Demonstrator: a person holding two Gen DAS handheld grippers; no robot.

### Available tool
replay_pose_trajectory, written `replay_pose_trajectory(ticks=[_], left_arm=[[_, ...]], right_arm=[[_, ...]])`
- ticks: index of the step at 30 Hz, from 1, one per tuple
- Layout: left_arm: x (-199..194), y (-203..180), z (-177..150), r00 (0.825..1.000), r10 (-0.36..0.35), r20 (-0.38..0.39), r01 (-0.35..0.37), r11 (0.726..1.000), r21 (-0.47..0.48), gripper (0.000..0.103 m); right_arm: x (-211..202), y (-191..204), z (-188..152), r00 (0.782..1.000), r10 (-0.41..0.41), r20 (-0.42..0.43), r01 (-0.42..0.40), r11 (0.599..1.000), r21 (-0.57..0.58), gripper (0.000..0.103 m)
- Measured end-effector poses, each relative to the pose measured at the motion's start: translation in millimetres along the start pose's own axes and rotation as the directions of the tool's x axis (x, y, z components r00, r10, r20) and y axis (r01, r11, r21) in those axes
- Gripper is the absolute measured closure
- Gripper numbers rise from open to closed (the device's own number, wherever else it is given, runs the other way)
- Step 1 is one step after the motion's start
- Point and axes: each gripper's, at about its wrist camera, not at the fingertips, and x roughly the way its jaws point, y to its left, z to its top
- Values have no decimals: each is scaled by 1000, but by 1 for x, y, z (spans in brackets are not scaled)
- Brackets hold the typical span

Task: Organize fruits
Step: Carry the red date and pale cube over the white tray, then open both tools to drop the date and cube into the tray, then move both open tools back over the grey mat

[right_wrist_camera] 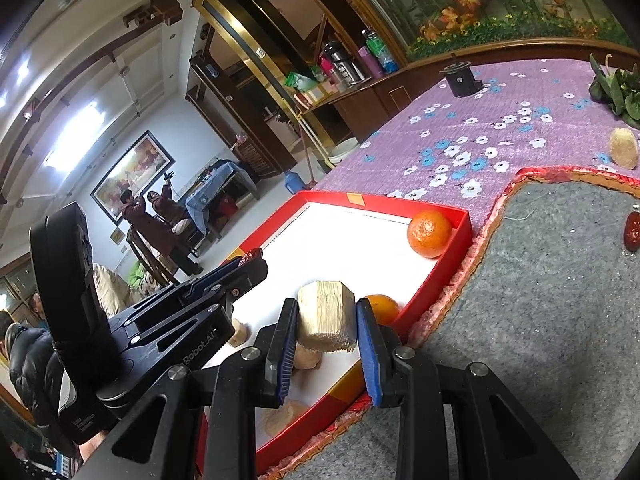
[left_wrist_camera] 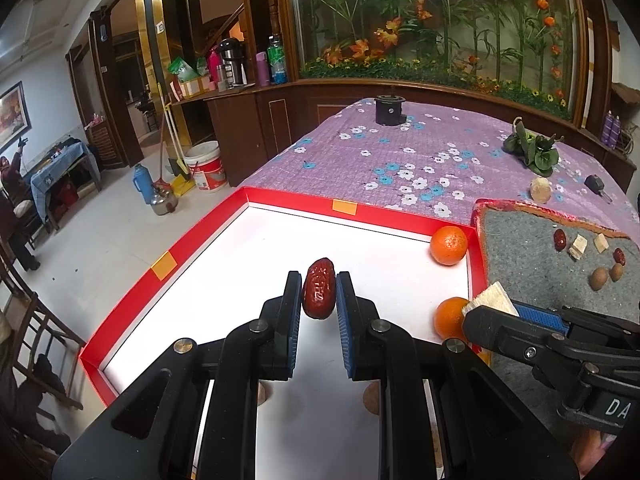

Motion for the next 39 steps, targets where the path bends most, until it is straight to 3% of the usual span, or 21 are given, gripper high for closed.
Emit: replay_pose_trajectory(ticks=[2, 5, 9, 14, 15, 24, 29, 33, 39], left_arm=[[1, 0, -1, 1000, 10, -2, -10, 1000, 3, 87], [2, 2, -2, 1000, 27, -8, -27, 1000, -1, 86], [4, 5, -3, 999, 46, -26, -47, 999, -11, 85], [2, 8, -3, 997, 64, -32, -65, 998, -26, 46], [1, 7, -3, 997, 69, -29, -70, 997, -23, 44], [-9, -11, -2, 999, 36, -14, -36, 999, 33, 43], [-17, -25, -1, 1000, 0, -10, 1, 998, 63, 43], [-24, -52, 2, 997, -74, -11, 75, 991, 114, 43], [-37, -120, 8, 978, -209, -26, 209, 943, 258, 43]], right_arm=[[-1, 2, -1, 1000, 0, 1, 0, 1000, -7, 71], [-1, 5, -2, 1000, 8, 5, -8, 1000, -17, 56], [-2, 4, -2, 1000, 3, 14, -3, 1000, -13, 56], [-13, -9, 2, 997, -36, 65, 33, 998, 44, 56], [-15, -12, 3, 996, -40, 74, 36, 998, 59, 56], [-40, -32, 6, 990, -62, 125, 42, 987, 153, 55], [-86, -62, 6, 979, -111, 170, 74, 974, 214, 55], [-143, -91, 0, 948, -248, 201, 204, 954, 218, 55], [-198, -131, -9, 865, -473, 171, 441, 876, 195, 55]])
